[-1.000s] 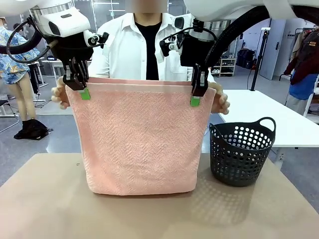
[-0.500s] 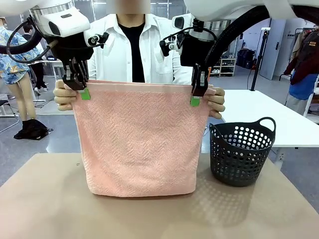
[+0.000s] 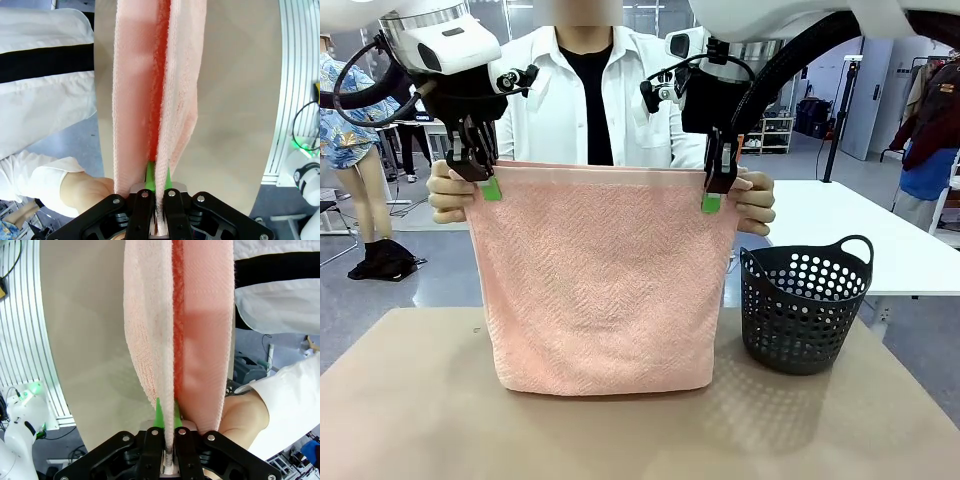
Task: Fold the towel.
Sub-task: Release the end of the 100 cm Hotel Towel you were holding and grab the top end of the folded side.
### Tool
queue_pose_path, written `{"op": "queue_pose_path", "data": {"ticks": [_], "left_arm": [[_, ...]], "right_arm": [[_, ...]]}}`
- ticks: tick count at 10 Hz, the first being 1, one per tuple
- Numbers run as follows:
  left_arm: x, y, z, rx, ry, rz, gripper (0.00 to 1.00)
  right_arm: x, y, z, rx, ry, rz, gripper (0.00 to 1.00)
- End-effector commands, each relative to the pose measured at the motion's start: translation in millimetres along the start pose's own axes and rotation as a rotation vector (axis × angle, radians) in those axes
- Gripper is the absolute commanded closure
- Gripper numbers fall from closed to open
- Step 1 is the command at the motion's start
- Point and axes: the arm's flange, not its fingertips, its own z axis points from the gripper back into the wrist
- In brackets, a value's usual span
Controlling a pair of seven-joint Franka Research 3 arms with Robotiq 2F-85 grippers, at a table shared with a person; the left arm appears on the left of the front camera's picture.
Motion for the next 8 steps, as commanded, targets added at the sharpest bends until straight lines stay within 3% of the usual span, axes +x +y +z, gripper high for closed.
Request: {"op": "queue_pose_path", "data": {"ticks": [1,2,3,4,5,6,7,8], "left_arm": [[-2,0,2,-0.002,0.003,-0.006,1.00],[-2,0,2,-0.002,0.003,-0.006,1.00],[0,0,0,0.000,0.000,0.000,0.73],[1,0,6,0.019,0.026,-0.022,0.58],[2,0,11,0.021,0.018,-0.019,0.35],[1,-1,15,0.040,0.025,0.006,0.20],[0,-3,22,0.068,0.023,0.027,0.00],[-1,-5,31,0.095,0.017,0.038,0.00]], "right_arm": [[0,0,0,0.000,0.001,0.001,1.00],[0,0,0,0.000,0.001,0.001,1.00],[0,0,0,0.000,0.000,0.000,0.92],[-2,-1,3,-0.004,-0.006,-0.010,0.60],[-1,-2,4,-0.003,-0.010,-0.014,0.55],[-1,-2,5,-0.014,0.003,-0.040,0.23],[-3,-2,12,-0.028,-0.005,-0.053,0.18],[-5,0,22,-0.042,-0.023,-0.054,0.00]]}}
